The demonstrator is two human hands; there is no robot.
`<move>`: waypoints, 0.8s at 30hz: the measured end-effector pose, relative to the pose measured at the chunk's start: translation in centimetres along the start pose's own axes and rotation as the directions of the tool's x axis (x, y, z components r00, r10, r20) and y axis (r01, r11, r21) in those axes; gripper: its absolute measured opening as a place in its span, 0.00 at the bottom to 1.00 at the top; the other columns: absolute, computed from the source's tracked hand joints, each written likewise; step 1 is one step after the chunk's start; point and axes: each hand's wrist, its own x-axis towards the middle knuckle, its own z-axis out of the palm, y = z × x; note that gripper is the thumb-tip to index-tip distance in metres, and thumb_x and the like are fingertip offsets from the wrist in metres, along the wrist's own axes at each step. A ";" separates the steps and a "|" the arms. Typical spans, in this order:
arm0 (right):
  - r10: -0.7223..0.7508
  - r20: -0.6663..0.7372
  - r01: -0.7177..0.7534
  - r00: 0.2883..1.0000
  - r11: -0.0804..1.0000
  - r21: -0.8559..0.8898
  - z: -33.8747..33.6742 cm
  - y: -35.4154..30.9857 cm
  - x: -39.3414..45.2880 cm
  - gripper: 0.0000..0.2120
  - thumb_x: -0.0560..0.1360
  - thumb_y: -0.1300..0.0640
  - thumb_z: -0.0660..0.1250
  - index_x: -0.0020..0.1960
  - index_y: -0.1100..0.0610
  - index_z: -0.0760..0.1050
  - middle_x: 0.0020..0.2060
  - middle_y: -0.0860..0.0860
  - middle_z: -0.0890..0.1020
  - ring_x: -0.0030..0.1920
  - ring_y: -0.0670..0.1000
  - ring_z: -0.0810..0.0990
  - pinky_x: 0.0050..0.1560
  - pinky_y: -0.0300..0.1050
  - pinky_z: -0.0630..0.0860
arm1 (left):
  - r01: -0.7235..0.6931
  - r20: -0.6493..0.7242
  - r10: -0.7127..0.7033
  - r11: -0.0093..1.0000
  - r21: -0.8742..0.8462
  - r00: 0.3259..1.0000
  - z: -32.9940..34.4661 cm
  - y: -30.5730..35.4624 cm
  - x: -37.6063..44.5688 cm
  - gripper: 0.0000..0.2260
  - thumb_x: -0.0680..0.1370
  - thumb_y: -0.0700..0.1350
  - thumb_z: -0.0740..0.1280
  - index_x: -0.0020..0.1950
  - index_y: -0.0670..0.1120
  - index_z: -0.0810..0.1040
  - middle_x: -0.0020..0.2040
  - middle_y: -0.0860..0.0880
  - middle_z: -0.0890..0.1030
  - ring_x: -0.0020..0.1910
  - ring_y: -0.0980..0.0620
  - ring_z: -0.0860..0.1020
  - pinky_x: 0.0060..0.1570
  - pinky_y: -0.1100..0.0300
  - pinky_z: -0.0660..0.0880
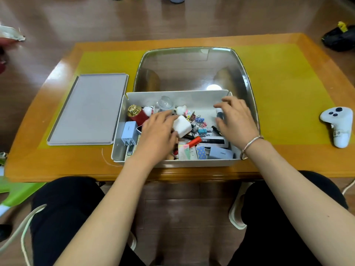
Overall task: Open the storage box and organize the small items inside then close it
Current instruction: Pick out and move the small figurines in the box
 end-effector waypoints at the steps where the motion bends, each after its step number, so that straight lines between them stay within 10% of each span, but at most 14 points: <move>1: -0.006 0.051 0.004 0.999 0.999 0.044 0.2 -0.8 0.1 0.18 0.75 0.55 0.66 0.64 0.56 0.72 0.64 0.55 0.72 0.65 0.56 0.67 0.66 0.50 0.63 | 0.050 0.004 -0.050 0.999 0.010 0.999 -0.1 -0.8 -0.4 0.22 0.78 0.47 0.64 0.72 0.48 0.68 0.73 0.48 0.67 0.71 0.46 0.61 0.68 0.48 0.59; 9: -0.040 0.384 0.011 0.922 0.997 0.078 3.5 -7.1 1.4 0.33 0.73 0.37 0.63 0.71 0.51 0.61 0.67 0.54 0.70 0.66 0.57 0.67 0.64 0.53 0.68 | 0.159 0.077 -0.161 0.987 0.030 0.984 0.6 -3.3 -1.1 0.24 0.78 0.41 0.62 0.74 0.50 0.65 0.71 0.47 0.69 0.67 0.44 0.65 0.64 0.48 0.64; 24: 0.059 0.370 -0.176 0.927 0.940 0.292 4.8 -5.8 1.6 0.30 0.68 0.49 0.71 0.67 0.53 0.67 0.57 0.56 0.78 0.55 0.56 0.75 0.51 0.45 0.72 | 0.061 0.120 -0.066 0.997 0.050 0.991 0.5 -4.1 0.0 0.33 0.73 0.33 0.66 0.75 0.52 0.62 0.71 0.46 0.70 0.66 0.43 0.71 0.60 0.49 0.68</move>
